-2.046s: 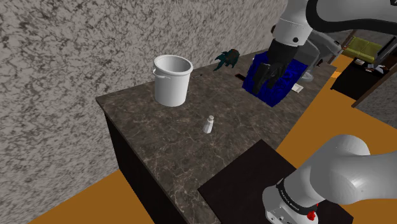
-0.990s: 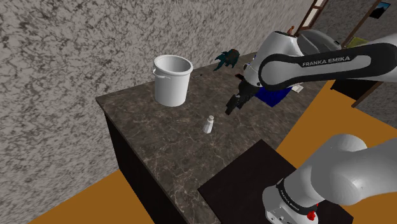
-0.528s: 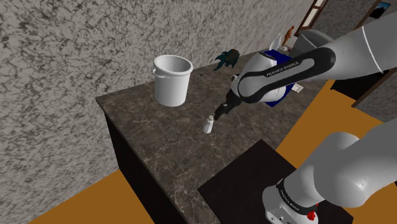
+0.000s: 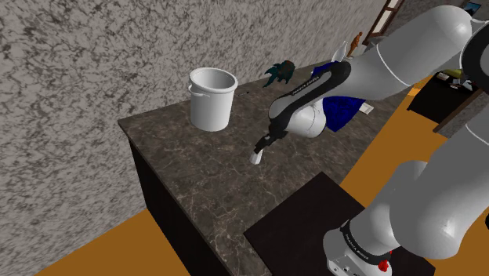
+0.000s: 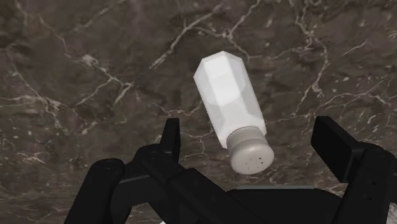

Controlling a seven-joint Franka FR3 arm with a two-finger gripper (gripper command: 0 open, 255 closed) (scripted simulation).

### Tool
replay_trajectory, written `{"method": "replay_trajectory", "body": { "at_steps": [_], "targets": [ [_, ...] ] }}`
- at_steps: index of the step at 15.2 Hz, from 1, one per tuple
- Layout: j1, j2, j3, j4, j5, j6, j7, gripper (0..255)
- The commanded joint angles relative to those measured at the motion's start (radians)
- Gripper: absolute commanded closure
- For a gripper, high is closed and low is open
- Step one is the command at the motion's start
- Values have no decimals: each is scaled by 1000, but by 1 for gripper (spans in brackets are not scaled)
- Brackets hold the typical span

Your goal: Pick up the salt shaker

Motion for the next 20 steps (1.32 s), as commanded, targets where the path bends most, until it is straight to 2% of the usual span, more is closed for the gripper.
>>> {"method": "replay_trajectory", "body": {
  "at_steps": [1,3,5,6,15,20],
  "targets": [
    [-1,38,14,14,83,17,-69,0],
    [-12,85,41,32,188,36,-157,0],
    [-15,85,45,32,187,36,-156,0],
    [-14,84,44,32,184,36,-153,255],
    [-15,85,45,32,187,36,-156,255],
    [6,-5,-9,1,-13,-3,11,255]
  ]
}}
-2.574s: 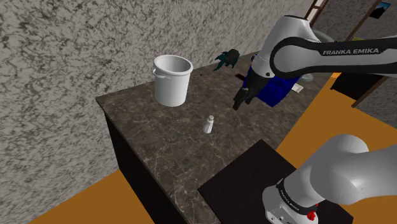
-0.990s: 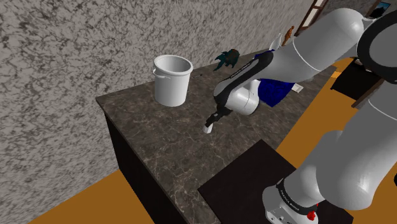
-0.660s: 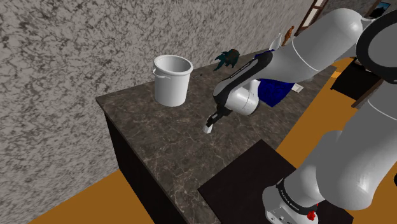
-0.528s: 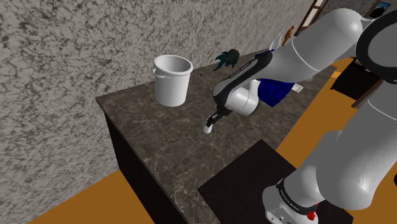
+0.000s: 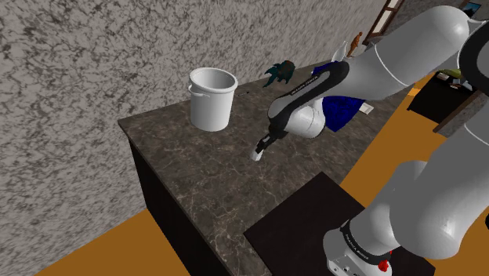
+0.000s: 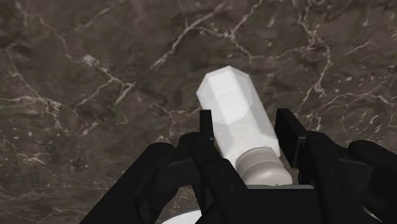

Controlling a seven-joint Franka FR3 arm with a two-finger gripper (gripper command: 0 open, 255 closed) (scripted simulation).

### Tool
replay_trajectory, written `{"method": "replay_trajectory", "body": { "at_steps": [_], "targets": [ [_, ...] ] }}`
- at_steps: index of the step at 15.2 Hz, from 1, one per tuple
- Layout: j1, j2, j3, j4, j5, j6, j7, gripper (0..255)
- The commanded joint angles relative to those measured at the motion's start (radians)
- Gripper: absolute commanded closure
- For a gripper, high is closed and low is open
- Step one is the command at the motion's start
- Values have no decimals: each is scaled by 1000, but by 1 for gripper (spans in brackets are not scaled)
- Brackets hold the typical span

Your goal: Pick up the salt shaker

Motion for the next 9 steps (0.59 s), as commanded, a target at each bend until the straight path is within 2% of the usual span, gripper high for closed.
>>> {"method": "replay_trajectory", "body": {
  "at_steps": [1,5,9],
  "targets": [
    [3,-31,-13,-8,-74,-16,62,255],
    [-12,-100,-23,-20,-214,-59,175,255],
    [-39,-164,-15,-22,-320,-112,263,255]
  ]
}}
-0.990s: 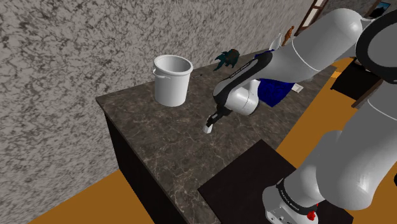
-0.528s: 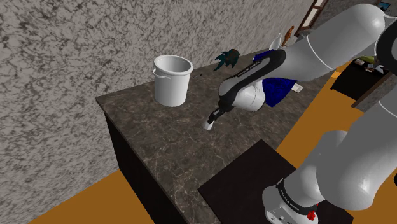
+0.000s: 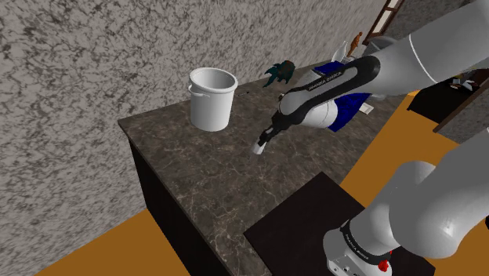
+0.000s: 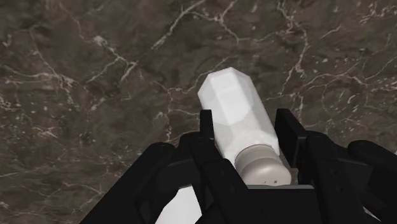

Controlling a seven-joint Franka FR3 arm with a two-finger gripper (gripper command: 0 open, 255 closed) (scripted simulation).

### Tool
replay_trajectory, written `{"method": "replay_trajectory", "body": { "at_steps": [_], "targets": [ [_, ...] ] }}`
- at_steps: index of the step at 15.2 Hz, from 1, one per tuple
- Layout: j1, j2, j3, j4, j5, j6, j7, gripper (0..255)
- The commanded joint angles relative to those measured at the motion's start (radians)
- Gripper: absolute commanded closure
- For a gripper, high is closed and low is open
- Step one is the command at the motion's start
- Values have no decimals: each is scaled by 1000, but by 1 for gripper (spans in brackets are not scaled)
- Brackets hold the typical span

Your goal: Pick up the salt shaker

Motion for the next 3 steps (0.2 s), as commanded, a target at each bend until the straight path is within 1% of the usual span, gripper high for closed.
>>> {"method": "replay_trajectory", "body": {
  "at_steps": [1,3],
  "targets": [
    [-15,-32,5,2,-53,-30,43,255],
    [-17,-34,7,2,-56,-33,46,255]
  ]
}}
